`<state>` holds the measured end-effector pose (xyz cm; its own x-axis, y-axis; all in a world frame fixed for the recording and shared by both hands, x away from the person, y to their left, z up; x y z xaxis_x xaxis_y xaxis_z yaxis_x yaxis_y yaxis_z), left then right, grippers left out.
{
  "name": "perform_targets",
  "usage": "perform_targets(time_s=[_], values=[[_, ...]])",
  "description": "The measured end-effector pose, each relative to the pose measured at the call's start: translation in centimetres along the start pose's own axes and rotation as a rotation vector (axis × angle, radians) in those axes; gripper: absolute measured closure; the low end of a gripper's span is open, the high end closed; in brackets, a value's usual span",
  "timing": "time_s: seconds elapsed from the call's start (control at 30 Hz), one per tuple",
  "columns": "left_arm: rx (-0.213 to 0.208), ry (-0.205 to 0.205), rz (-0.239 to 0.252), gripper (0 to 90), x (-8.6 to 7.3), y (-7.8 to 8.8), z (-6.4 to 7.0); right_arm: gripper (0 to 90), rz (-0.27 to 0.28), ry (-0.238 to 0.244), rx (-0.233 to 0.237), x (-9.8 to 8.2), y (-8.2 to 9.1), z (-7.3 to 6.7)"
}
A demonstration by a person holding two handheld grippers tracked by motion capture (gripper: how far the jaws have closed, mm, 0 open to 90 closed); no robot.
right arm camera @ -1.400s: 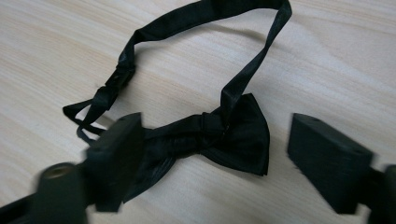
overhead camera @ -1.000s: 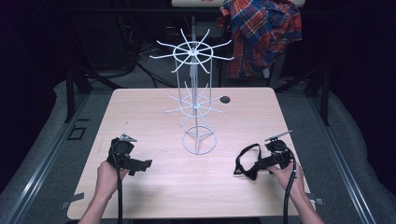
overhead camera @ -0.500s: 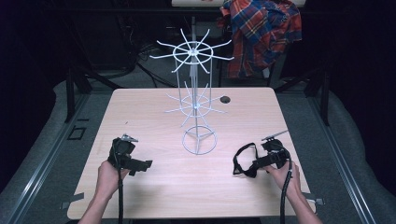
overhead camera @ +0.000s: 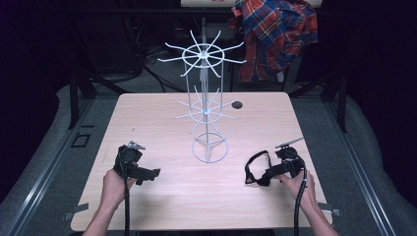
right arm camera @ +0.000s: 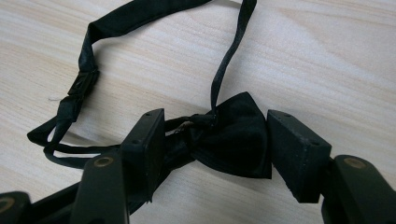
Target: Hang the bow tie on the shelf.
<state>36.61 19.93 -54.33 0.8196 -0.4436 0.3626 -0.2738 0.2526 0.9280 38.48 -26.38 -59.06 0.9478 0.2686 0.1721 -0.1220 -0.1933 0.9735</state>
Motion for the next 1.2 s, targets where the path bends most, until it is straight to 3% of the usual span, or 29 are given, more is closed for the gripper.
perform_targets(time_s=[0.17,0.23,0.27,0.3,0.33,0.37,0.4,0.43,0.47,0.53,0.63,0.67,0.7,0.73,0.87,1.03,1.1,1.2], values=[[0.002,-0.005,0.000,2.1,0.0,0.0,0.0,43.4,-0.009,-0.009,0.014,0.2,-0.2,0.1],[0.002,-0.002,-0.001,2.0,0.0,0.0,0.0,45.5,-0.024,0.000,-0.012,0.3,-0.2,0.0],[0.002,0.000,0.003,2.0,0.0,0.0,0.0,46.9,0.006,-0.022,0.002,0.5,-0.5,-0.4],[0.001,0.003,0.003,2.0,0.0,0.0,0.0,48.8,-0.033,0.003,-0.023,0.4,-0.2,-0.2],[0.000,-0.002,-0.001,2.1,0.0,0.0,-0.1,50.3,-0.030,0.013,-0.020,0.5,-0.3,-0.3],[0.000,0.001,-0.001,2.0,-0.1,0.0,-0.1,52.4,-0.017,0.002,0.012,0.5,-0.5,-0.5],[0.000,0.001,0.000,2.0,-0.1,0.0,-0.1,55.5,-0.034,0.010,-0.036,0.4,-0.4,-0.4],[0.000,0.001,0.000,2.0,-0.1,0.0,-0.2,56.2,-0.041,0.025,-0.035,0.4,-0.5,-0.4],[-0.001,0.002,0.001,2.0,-0.1,0.0,-0.1,57.9,-0.023,0.009,-0.030,0.5,-0.6,-0.5],[0.000,0.001,0.001,2.0,-0.1,0.1,-0.2,66.2,-0.012,0.000,-0.057,0.5,-0.6,-0.4],[-0.001,0.003,0.001,2.0,-0.1,0.1,-0.2,71.7,-0.039,0.029,-0.062,0.4,-0.3,0.0],[-0.001,0.001,0.001,2.1,-0.1,0.1,-0.2,73.7,-0.011,0.021,-0.046,0.4,-0.5,-0.2],[-0.001,0.002,0.002,2.0,0.0,0.0,-0.2,75.2,-0.022,0.030,-0.063,0.4,-0.3,-0.1],[-0.001,0.001,0.001,2.0,0.0,0.0,-0.2,76.4,-0.001,0.026,-0.038,0.5,-0.3,-0.3],[-0.001,-0.002,0.002,2.0,0.0,0.0,-0.2,77.1,0.005,0.052,-0.047,0.5,0.5,-0.2],[0.002,-0.006,-0.001,2.0,0.0,0.1,-0.2,77.7,0.061,0.065,-0.028,0.6,1.3,-0.6],[0.001,-0.008,-0.001,2.1,0.0,0.1,-0.2,77.9,0.071,0.084,-0.044,0.7,1.7,-0.7],[0.002,-0.008,-0.001,2.0,0.0,0.1,-0.2,78.0,0.098,0.094,-0.021,0.8,2.2,-1.2]])
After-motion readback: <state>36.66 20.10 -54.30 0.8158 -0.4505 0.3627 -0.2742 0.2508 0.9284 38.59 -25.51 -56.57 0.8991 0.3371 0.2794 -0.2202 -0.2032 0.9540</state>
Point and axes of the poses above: each handheld gripper's, and its own axes: y roughly backward along the jaws, x roughly out of its top, z roughly to its right, the point moved 5 cm from there along -y, roughly forward along the jaws, and after that the axes turned 12 degrees about -z, right-handed, at the moved point
